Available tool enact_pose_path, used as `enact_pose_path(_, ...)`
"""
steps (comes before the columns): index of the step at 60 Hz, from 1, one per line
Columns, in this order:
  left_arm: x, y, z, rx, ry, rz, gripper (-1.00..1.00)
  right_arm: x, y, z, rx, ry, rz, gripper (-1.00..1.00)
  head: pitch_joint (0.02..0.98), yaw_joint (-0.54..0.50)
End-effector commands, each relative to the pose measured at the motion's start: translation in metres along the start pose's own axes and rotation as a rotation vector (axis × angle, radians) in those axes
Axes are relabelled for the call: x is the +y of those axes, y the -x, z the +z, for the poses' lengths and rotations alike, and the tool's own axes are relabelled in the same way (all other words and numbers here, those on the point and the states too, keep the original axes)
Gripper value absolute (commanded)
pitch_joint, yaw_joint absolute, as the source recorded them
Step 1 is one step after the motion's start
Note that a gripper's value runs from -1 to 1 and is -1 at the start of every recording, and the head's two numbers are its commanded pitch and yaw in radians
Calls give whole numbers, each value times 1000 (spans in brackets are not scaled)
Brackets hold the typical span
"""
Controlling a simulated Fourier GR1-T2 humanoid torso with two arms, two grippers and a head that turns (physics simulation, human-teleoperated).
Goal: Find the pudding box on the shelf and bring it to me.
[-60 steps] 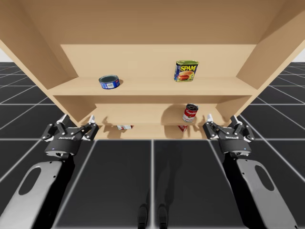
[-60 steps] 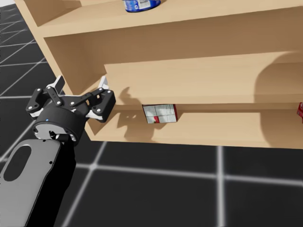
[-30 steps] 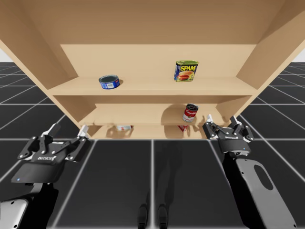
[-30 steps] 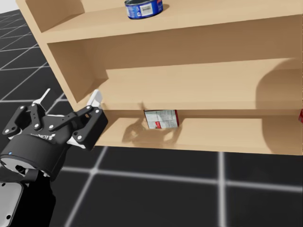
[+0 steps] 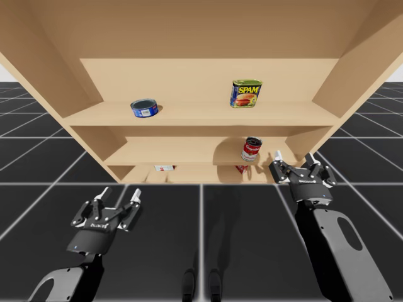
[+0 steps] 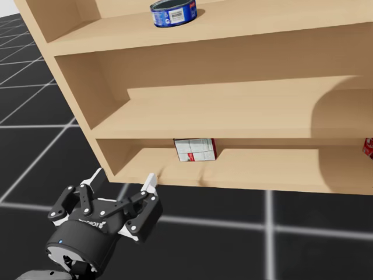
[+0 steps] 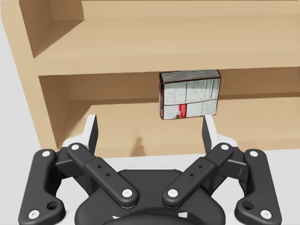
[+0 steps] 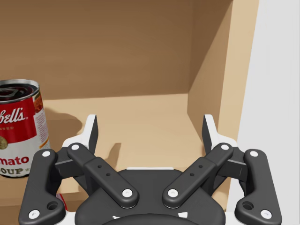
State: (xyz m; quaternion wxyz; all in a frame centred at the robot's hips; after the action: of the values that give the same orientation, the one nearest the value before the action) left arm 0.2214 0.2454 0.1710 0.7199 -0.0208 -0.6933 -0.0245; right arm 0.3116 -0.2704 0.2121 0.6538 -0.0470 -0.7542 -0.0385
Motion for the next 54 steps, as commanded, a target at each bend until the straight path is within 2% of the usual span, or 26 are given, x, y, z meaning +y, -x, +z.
enact_pose_path(1, -16, 17, -20, 21, 26, -2, -1000, -1, 1, -1, 4, 0, 3, -1000, 698, 287)
enact_pose_path(6, -21, 18, -29, 30, 38, -1, -1000, -1, 2, -1, 5, -1, 5, -1000, 698, 290)
enact_pose_path(16, -35, 21, -60, 77, 53, 34, -1000, -2, 3, -2, 6, 1, 9, -1000, 702, 292)
enact_pose_path(23, -40, 28, -82, 76, 34, -20, -1000, -2, 4, -2, 6, 4, 10, -1000, 699, 290)
enact_pose_path(26, -42, 31, -89, 90, 35, -6, -1000, -3, 4, -2, 6, 4, 9, -1000, 697, 288)
enact_pose_path(30, -45, 34, -98, 101, 25, -15, -1000, -3, 4, -2, 6, 5, 8, -1000, 697, 286)
enact_pose_path(42, -52, 36, -123, 131, 1, 24, -1000, -4, 4, -2, 8, 10, 8, -1000, 694, 286)
enact_pose_path(54, -57, 38, -136, 149, -1, 34, -1000, -6, 5, -2, 7, 16, 8, -1000, 694, 281)
